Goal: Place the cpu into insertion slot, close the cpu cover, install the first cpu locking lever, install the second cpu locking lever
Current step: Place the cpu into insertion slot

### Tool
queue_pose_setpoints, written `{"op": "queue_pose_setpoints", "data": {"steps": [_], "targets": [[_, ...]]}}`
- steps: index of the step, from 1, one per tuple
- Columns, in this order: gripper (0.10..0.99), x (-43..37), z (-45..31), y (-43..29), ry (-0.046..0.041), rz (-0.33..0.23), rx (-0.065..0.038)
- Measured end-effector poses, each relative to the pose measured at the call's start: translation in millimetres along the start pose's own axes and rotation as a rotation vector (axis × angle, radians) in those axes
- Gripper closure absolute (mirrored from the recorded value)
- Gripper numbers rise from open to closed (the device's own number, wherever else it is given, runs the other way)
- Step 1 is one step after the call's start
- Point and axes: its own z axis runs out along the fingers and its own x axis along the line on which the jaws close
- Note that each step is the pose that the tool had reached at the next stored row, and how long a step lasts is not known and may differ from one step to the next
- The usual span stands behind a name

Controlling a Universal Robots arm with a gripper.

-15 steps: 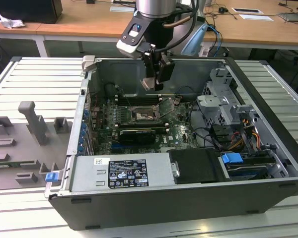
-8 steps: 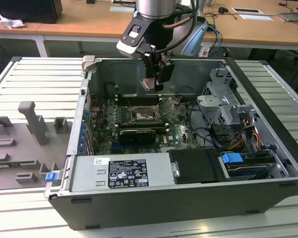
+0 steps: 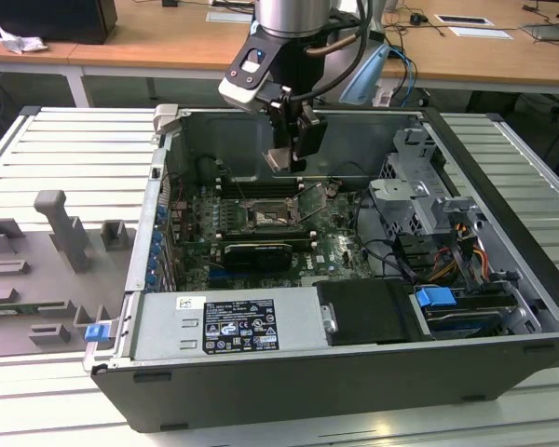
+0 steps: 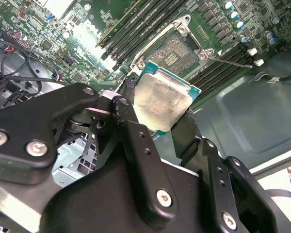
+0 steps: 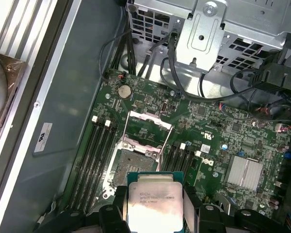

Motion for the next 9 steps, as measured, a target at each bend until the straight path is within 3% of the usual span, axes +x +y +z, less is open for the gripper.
{"op": "queue_pose_setpoints", "data": {"steps": [9], "targets": [[0.545,0.0,2.8,-0.2,0.0001,0.000,0.000]]}}
